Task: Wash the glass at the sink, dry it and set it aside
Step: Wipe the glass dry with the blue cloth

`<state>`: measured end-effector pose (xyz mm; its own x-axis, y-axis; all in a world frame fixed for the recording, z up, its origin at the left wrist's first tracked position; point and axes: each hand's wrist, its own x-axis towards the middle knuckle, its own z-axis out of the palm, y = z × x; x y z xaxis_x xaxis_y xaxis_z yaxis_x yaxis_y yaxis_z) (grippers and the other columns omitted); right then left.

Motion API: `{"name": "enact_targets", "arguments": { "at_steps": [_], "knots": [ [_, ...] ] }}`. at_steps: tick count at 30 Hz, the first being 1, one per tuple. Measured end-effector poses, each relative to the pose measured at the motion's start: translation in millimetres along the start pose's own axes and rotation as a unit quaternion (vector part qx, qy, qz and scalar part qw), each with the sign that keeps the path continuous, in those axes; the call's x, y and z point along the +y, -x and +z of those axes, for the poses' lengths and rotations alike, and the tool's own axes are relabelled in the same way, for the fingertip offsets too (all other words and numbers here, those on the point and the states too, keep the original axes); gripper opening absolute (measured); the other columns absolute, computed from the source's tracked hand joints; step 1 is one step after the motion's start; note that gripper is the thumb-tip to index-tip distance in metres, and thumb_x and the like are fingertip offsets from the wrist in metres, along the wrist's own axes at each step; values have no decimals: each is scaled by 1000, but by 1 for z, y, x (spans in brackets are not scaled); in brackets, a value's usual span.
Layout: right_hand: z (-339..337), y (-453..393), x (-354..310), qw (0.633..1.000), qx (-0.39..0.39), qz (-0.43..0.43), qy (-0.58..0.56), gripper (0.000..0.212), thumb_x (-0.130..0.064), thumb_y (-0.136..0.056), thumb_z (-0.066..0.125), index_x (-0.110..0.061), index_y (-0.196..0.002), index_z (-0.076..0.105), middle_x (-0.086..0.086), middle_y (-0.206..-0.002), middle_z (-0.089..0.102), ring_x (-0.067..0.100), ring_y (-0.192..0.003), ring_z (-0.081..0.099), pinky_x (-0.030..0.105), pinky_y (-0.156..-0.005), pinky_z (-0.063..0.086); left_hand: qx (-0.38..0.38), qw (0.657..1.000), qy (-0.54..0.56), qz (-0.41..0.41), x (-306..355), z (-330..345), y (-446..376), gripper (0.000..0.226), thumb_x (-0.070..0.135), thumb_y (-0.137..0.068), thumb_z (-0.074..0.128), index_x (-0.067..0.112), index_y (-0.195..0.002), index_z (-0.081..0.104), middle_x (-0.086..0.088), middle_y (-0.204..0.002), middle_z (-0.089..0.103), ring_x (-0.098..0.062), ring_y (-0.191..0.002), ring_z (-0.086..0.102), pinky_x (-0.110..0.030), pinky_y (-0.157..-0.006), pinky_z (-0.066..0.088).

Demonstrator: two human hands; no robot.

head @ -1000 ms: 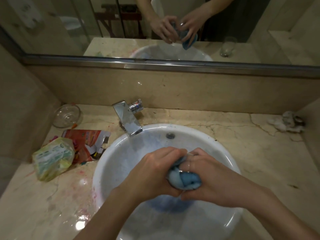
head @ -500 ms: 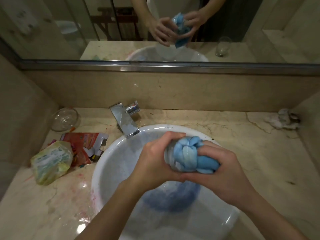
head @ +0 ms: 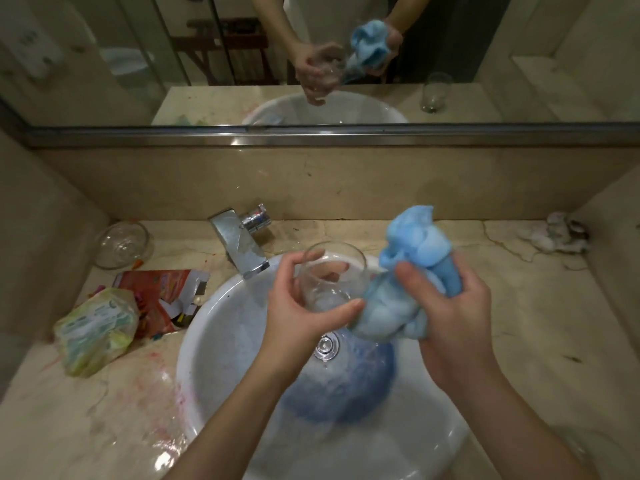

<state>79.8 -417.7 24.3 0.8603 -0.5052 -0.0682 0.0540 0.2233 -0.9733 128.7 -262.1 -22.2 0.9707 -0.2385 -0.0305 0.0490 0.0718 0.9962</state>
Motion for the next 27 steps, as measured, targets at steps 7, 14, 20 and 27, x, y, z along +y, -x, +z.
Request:
{"name": "enact_targets", "arguments": {
  "at_steps": [7,14,20,27],
  "knots": [
    [-46,-23,10,998,45,42,-35,47,-43,-74,71,-4,-101,70,5,-95,75,16,-94,70,26,-82,57,-42,997,-25,56,10,-10,3,84,-1,-49,93,19,-119,53,0,-118,72,-17,-115,68,-24,-94,52],
    [-93,-62,50,936,142,21,320,14,-28,-88,70,-17,-95,64,-2,-90,65,13,-86,59,28,-79,39,-33,995,-36,84,6,0,-3,76,16,-50,93,31,-117,60,2,-118,68,-23,-118,63,-41,-102,49],
    [-117,-68,78,893,122,89,424,59,-20,-83,75,-9,-133,46,12,-128,59,29,-116,56,28,-83,36,-30,994,-60,89,1,5,-7,78,18,-53,93,35,-121,60,3,-122,70,-22,-123,62,-34,-103,48],
    [-137,-64,94,828,66,132,541,53,-30,-82,69,-11,-128,51,22,-132,54,40,-126,46,44,-96,40,-36,994,-68,73,-1,19,-9,79,19,-54,93,27,-125,58,-3,-125,69,-21,-123,62,-31,-102,48]
  ]
}}
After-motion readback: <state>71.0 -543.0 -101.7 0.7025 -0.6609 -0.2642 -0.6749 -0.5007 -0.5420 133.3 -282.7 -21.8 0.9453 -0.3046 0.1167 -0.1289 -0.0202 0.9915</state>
